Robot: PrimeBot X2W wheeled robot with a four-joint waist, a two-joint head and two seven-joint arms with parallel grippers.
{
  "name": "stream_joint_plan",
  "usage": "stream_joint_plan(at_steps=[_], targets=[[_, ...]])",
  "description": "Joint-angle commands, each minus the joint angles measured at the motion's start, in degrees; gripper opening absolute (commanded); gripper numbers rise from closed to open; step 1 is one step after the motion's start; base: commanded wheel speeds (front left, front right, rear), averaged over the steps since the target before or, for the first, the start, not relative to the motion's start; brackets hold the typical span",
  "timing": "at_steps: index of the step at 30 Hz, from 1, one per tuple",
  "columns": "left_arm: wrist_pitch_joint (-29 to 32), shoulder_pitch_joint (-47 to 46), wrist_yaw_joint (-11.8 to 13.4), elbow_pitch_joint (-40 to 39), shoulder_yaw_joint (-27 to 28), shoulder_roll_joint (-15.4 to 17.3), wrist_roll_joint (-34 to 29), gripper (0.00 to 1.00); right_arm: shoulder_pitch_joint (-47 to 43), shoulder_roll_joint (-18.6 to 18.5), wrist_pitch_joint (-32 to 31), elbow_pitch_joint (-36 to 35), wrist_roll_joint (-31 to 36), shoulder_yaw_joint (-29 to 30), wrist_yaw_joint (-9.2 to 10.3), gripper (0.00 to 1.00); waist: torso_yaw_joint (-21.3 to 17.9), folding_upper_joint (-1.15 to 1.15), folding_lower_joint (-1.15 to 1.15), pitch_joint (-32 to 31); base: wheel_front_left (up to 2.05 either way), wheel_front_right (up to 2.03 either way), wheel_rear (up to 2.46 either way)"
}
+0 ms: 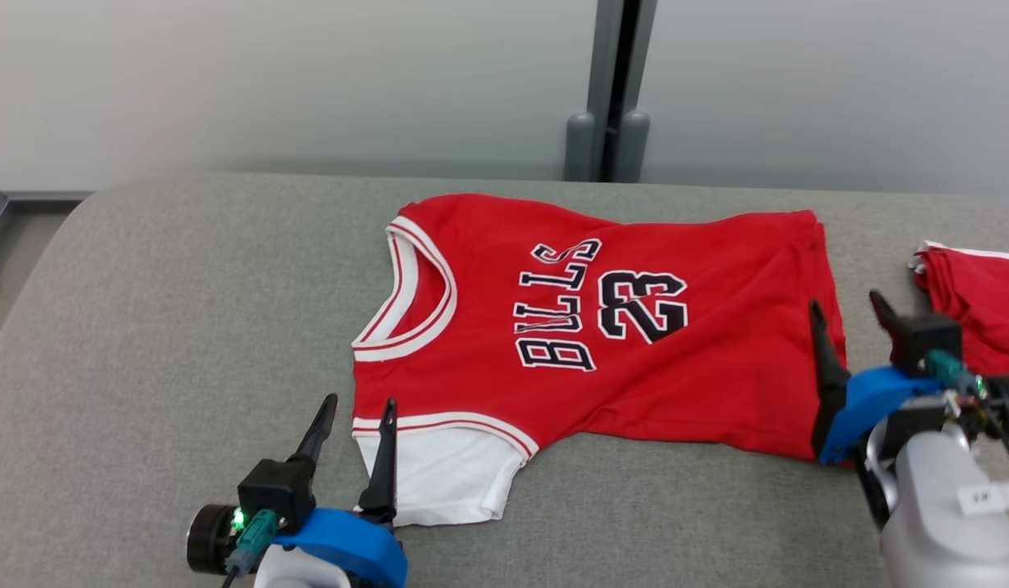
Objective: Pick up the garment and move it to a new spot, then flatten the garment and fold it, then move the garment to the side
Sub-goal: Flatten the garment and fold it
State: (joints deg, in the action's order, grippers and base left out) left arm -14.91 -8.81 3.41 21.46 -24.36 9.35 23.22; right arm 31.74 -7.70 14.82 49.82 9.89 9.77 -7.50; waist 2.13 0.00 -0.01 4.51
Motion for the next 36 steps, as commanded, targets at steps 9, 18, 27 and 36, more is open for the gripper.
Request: stream_joint_plan(at_steps=[9,18,27,36], targets=[[3.4,-0.5,-0.3,6.6,1.4,2.6,1.7,1.00,-17.7,4.6,0.4,-18.6,-3.9,-1.5,0.01,1.00,-3.4,0.00,0.01,-2.3,0.00,0.00,0.00],[13.2,-7.8,-3.5,18.0,2.2,3.7,5.4,1.00,-24.4,4.8,-0.4,-27.9,-8.5,-6.1,0.01,1.00,-7.0,0.00,0.01,-0.3,0.00,0.00,0.00],[14.8,-12.2,-5.3,23.9,2.3,3.2,6.8,0.00,-25.6,4.8,-1.7,-32.5,-9.1,-6.7,0.01,1.00,-9.7,0.00,0.01,1.3,0.00,0.00,0.00],[4.9,-17.6,-3.6,26.0,3.5,4.1,5.0,0.00,-26.0,4.8,-2.0,-33.9,-9.6,-6.8,0.01,1.00,-10.4,0.00,0.01,1.9,0.00,0.00,0.00]])
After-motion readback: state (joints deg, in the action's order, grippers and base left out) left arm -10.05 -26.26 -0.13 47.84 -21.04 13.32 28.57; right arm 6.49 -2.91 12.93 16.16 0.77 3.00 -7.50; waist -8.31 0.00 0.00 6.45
